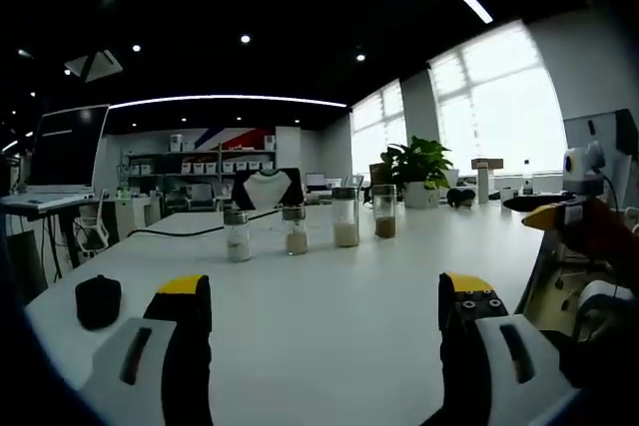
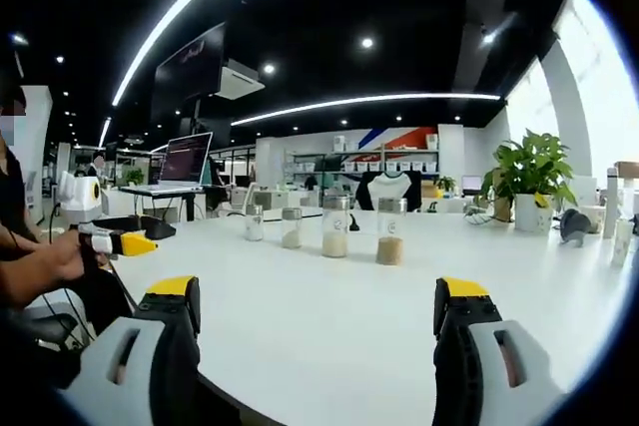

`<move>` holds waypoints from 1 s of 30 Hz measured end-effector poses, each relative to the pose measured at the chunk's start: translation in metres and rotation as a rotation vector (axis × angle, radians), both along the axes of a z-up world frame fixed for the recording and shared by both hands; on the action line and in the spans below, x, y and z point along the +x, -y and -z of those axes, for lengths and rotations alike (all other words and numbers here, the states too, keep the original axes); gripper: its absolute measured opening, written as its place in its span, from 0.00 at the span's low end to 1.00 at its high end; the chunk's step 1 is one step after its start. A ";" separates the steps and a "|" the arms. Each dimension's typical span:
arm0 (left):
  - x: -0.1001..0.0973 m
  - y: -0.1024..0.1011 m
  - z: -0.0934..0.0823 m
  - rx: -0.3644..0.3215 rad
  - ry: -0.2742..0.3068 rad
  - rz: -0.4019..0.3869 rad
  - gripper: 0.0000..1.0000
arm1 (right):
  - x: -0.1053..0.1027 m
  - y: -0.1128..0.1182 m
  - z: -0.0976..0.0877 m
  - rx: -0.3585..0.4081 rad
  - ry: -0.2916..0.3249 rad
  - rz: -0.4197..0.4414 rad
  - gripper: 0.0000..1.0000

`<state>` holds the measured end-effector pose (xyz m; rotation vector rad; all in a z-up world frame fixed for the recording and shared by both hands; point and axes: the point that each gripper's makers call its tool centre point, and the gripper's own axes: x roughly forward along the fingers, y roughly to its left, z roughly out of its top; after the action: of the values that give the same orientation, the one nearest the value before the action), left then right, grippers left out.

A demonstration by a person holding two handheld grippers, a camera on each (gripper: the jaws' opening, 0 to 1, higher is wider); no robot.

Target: Rotate the seasoning bottle until the label or dispensing opening points toward the visible target arrow and the bottle remains upright within the marked orientation range

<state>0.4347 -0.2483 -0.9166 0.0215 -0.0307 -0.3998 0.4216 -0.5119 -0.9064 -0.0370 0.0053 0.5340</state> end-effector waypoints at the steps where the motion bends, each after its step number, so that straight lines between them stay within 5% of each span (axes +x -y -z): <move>1: 0.000 -0.001 -0.001 0.000 0.004 -0.006 1.00 | 0.000 -0.001 0.000 0.001 0.005 -0.002 0.99; 30: 0.003 0.006 0.007 -0.003 -0.012 0.000 1.00 | 0.010 0.005 0.009 0.023 -0.014 -0.005 0.98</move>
<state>0.4382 -0.2542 -0.9235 0.0158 -0.0200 -0.4002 0.4313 -0.5165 -0.9154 -0.0110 0.0131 0.5389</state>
